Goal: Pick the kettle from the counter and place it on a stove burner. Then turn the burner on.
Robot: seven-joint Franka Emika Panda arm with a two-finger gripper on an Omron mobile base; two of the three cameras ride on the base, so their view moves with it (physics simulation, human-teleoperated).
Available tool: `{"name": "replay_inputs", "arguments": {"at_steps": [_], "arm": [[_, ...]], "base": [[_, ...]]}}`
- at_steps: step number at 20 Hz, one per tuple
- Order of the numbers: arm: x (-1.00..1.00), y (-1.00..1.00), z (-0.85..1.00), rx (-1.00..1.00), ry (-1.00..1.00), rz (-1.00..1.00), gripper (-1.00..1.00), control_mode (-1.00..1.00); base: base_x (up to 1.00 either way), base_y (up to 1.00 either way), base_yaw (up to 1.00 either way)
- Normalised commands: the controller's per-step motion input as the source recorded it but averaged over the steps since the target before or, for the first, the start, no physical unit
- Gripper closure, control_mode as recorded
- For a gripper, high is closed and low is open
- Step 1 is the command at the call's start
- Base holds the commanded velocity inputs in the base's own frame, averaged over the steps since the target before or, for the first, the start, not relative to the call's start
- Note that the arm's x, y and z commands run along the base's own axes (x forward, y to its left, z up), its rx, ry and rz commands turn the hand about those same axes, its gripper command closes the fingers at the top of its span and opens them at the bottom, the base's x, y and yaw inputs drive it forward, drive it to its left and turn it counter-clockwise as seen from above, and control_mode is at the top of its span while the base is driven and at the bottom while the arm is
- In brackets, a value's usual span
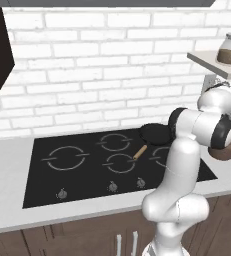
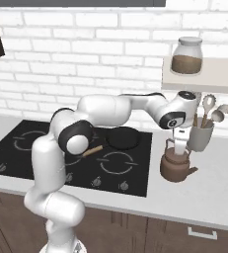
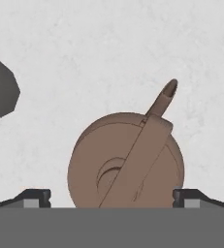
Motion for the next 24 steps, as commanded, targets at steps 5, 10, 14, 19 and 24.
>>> {"name": "replay_inputs", "arguments": {"at_steps": [5, 10, 14, 19, 24], "arm": [[0.14, -0.02, -0.25, 0.00, 0.00, -0.01, -1.00, -1.00], [0.10, 0.00, -0.09, 0.00, 0.00, 0.00, 1.00, -1.00], [0.00, 0.00, 0.00, 0.00, 0.00, 0.00, 1.00, -1.00], [-0.03, 0.00, 0.01, 0.00, -0.02, 0.00, 1.00, -1.00], [-0.76, 0.00, 0.21, 0.00, -0.17, 0.01, 1.00, -1.00]], "base": [[0.00, 0.00, 0.00], [0.00, 0.00, 0.00], [0.00, 0.00, 0.00], [0.00, 0.00, 0.00], [0.00, 0.00, 0.00]]}}
